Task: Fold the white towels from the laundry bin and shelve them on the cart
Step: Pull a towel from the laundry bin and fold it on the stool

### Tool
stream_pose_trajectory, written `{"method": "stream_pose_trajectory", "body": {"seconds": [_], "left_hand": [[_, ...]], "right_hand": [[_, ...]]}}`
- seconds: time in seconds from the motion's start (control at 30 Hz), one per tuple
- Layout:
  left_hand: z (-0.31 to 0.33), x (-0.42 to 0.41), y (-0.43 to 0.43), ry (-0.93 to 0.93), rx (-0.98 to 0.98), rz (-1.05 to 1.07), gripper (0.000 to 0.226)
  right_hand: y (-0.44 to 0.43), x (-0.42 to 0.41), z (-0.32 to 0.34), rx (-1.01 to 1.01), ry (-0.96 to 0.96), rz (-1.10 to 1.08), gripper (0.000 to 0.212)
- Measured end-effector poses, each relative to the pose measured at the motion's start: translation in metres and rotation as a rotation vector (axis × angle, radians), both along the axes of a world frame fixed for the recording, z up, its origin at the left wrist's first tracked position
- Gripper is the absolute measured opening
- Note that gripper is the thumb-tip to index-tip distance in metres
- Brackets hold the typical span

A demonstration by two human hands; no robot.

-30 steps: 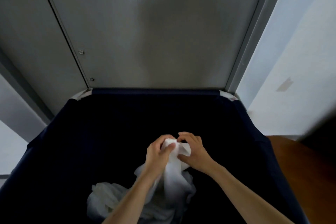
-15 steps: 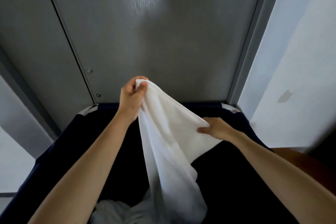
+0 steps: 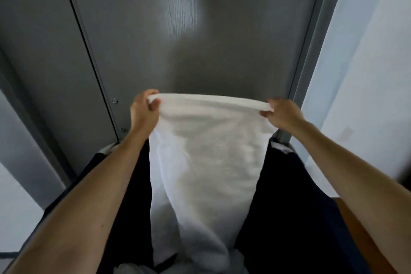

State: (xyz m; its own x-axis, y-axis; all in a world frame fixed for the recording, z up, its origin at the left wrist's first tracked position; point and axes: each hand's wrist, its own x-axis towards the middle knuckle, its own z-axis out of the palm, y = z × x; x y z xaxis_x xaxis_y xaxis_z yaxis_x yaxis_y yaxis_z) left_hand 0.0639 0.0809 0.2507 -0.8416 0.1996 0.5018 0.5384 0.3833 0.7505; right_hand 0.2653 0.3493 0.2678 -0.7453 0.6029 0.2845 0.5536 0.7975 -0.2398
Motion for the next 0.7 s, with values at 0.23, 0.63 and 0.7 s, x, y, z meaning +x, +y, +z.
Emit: {"method": "stream_pose_trajectory", "body": {"seconds": [0.23,0.63,0.7], "left_hand": [[-0.037,0.005,-0.020,0.143,-0.482,0.031,0.018],[-0.024,0.024,-0.014,-0.077,-0.704,0.030,0.028],[-0.019,0.024,-0.007,-0.087,-0.623,0.002,0.026]], "right_hand": [[-0.014,0.014,-0.011,0.138,-0.198,0.023,0.027],[-0.018,0.018,-0.010,-0.102,0.024,-0.009,0.018],[-0.016,0.025,-0.005,-0.220,0.107,-0.021,0.024]]}}
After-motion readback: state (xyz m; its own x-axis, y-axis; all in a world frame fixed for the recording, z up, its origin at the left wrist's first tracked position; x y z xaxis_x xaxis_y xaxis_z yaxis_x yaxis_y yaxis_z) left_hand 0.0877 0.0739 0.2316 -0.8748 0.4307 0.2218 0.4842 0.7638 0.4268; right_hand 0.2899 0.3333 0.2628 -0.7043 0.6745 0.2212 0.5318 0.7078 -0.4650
